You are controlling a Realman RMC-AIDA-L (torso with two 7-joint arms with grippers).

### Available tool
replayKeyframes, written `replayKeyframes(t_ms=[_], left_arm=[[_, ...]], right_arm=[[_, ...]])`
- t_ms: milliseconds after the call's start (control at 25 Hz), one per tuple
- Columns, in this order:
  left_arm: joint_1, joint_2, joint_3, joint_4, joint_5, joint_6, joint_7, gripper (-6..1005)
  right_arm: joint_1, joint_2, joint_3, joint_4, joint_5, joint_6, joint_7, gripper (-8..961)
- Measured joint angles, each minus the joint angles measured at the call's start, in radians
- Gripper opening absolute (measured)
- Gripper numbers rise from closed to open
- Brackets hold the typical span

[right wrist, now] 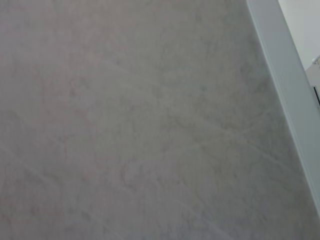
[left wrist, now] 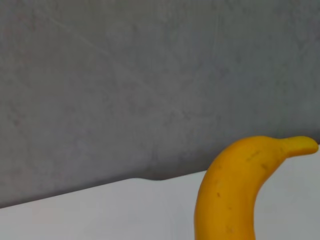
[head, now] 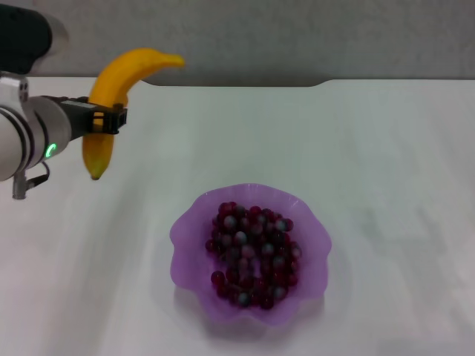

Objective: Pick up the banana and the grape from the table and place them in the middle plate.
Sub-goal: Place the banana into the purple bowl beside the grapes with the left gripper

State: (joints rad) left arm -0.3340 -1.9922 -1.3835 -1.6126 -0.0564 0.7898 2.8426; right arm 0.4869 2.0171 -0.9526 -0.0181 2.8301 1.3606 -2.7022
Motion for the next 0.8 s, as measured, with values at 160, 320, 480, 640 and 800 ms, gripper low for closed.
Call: replayKeyframes(t_ms=[160,320,480,640,800], left_arm=[[0.053,-0.003,0.056,-0.08,0.061,0.054,0.0,501],[0.096,-0.008,0.135,-0.121,0.127,0.099,0.0,500],[0.128,-0.007,0.2,-0.154,0.152,0.15,0.0,500],[0.143,0.006,0.287,-0.182,0.153,0.186,0.0,500],[0.135,0.028,0.34,-0.21,0.126,0.22,0.0,500]], right_arm=[[0.001,0.0,0.0,0.0,-0.001,0.0,-0.002,884],[0.002,0.0,0.0,0.002,-0.001,0.0,-0.002,884],[0.002,-0.001,0.0,0.008,-0.002,0.0,-0.002,883],[0.002,-0.001,0.0,0.011,-0.002,-0.001,-0.002,883],[0.002,-0.002,0.0,0.013,-0.001,-0.009,-0.003,882]])
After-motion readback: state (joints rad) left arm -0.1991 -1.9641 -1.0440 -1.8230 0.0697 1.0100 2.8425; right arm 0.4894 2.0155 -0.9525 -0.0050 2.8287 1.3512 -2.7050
